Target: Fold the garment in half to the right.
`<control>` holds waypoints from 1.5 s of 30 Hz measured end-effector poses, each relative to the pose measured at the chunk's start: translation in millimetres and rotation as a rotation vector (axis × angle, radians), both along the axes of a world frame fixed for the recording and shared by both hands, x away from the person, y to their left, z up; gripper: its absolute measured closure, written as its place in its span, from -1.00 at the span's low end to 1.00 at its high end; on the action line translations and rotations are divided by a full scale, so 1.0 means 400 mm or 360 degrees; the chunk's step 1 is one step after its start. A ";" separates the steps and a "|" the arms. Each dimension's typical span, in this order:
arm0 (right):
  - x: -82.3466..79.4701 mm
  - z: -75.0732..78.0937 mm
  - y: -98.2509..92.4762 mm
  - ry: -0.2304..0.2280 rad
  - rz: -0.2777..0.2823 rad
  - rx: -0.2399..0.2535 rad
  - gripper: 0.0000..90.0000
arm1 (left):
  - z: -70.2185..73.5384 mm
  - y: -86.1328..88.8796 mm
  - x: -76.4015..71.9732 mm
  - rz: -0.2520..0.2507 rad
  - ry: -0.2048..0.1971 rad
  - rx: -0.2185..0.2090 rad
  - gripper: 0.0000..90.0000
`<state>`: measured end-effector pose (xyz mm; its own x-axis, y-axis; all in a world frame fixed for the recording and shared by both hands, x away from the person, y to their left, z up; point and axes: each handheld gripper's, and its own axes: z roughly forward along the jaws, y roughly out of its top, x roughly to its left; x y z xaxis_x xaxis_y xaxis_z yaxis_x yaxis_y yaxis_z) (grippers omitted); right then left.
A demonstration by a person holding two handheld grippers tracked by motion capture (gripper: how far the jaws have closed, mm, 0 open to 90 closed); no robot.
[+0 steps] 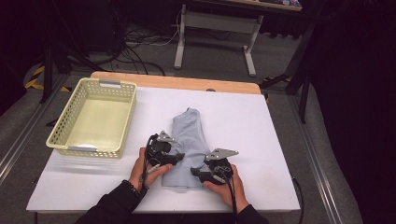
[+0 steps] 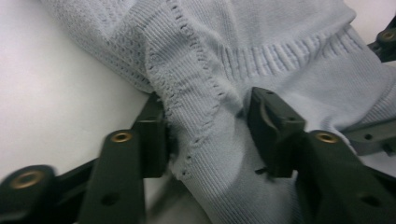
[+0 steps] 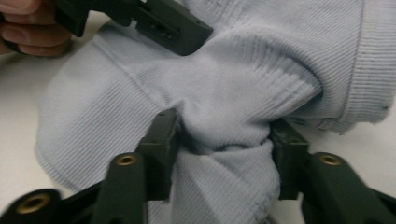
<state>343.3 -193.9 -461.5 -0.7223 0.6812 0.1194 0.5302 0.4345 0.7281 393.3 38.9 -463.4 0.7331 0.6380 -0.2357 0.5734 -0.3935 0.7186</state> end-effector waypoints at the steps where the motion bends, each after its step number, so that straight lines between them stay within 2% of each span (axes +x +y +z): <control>1: 0.000 0.000 -0.001 0.0014 0.0017 0.0021 0.35 | 0.001 0.000 -0.002 -0.0001 -0.0006 -0.0010 0.28; 2: 0.000 -0.001 -0.002 0.0031 0.0049 0.0045 0.49 | 0.002 0.001 -0.004 -0.0010 -0.0015 -0.0015 0.36; 5: -0.003 -0.001 -0.002 0.0025 0.0062 0.0053 0.55 | 0.003 0.001 -0.008 -0.0014 -0.0038 -0.0020 0.51; 6: -0.004 -0.001 -0.002 0.0017 0.0059 0.0058 0.58 | 0.008 -0.002 -0.016 -0.0015 -0.0093 0.0000 0.53; 8: -0.008 0.000 -0.001 -0.0011 0.0063 0.0048 0.61 | 0.013 -0.001 -0.023 -0.0016 -0.0130 -0.0005 0.55; 10: -0.013 0.001 0.000 -0.0046 0.0062 0.0045 0.65 | 0.021 0.005 -0.027 -0.0015 -0.0149 -0.0031 0.56; 13: -0.018 0.002 0.001 -0.0077 0.0061 0.0046 0.67 | 0.025 0.011 -0.029 -0.0016 -0.0144 -0.0055 0.55; 14: -0.021 0.003 0.001 -0.0100 0.0063 0.0048 0.68 | 0.023 0.019 -0.027 0.0014 -0.0120 -0.0085 0.43; 15: -0.021 0.003 0.001 -0.0100 0.0063 0.0048 0.68 | 0.023 0.019 -0.027 0.0014 -0.0120 -0.0085 0.31; 16: -0.021 0.003 0.001 -0.0104 0.0064 0.0046 0.68 | 0.021 0.025 -0.025 0.0053 -0.0115 -0.0071 0.31; 17: -0.022 0.003 0.001 -0.0113 0.0064 0.0044 0.68 | 0.020 0.028 -0.023 0.0073 -0.0119 -0.0061 0.08; 18: -0.024 0.002 0.002 -0.0127 0.0067 0.0035 0.68 | 0.019 0.037 -0.021 0.0098 -0.0094 -0.0042 -0.17; 20: -0.028 0.002 0.003 -0.0148 0.0069 0.0022 0.68 | 0.019 0.040 -0.021 0.0103 -0.0079 -0.0023 -0.39; 24: -0.029 0.001 0.004 -0.0167 0.0076 0.0013 0.68 | 0.008 0.030 -0.022 0.0054 -0.0003 0.0010 -0.55; 25: -0.029 0.001 0.004 -0.0167 0.0076 0.0013 0.68 | 0.008 0.030 -0.022 0.0054 -0.0003 0.0010 -0.55; 27: -0.031 0.001 0.005 -0.0178 0.0078 0.0009 0.68 | -0.006 0.019 -0.019 0.0008 0.0046 -0.0021 -0.51; 29: -0.032 0.000 0.005 -0.0187 0.0082 0.0005 0.68 | -0.006 0.015 -0.022 -0.0016 0.0027 -0.0006 -0.46; 31: -0.032 0.000 0.006 -0.0189 0.0082 0.0001 0.68 | -0.006 0.014 -0.024 -0.0056 0.0042 -0.0031 -0.17; 33: -0.032 0.000 0.006 -0.0190 0.0083 -0.0001 0.68 | -0.007 0.015 -0.025 -0.0066 0.0050 -0.0047 0.01; 34: -0.032 0.000 0.006 -0.0190 0.0083 0.0001 0.68 | -0.009 0.016 -0.024 -0.0091 0.0059 -0.0073 0.01; 35: -0.032 0.000 0.006 -0.0191 0.0083 0.0000 0.68 | -0.009 0.017 -0.024 -0.0093 0.0060 -0.0083 0.11; 38: -0.034 0.000 0.007 -0.0201 0.0083 -0.0002 0.68 | -0.004 0.019 -0.031 -0.0103 0.0016 -0.0114 0.41; 39: -0.034 0.000 0.007 -0.0201 0.0083 -0.0002 0.68 | -0.004 0.019 -0.031 -0.0103 0.0016 -0.0114 0.46; 40: -0.035 0.000 0.006 -0.0207 0.0086 0.0001 0.68 | 0.001 0.018 -0.037 -0.0110 -0.0013 -0.0107 0.51; 43: -0.036 0.001 0.005 -0.0220 0.0093 0.0005 0.68 | 0.007 0.015 -0.044 -0.0111 -0.0051 -0.0098 0.55; 45: -0.040 0.003 0.001 -0.0236 0.0104 0.0030 0.69 | 0.017 0.014 -0.052 -0.0125 -0.0100 -0.0086 0.56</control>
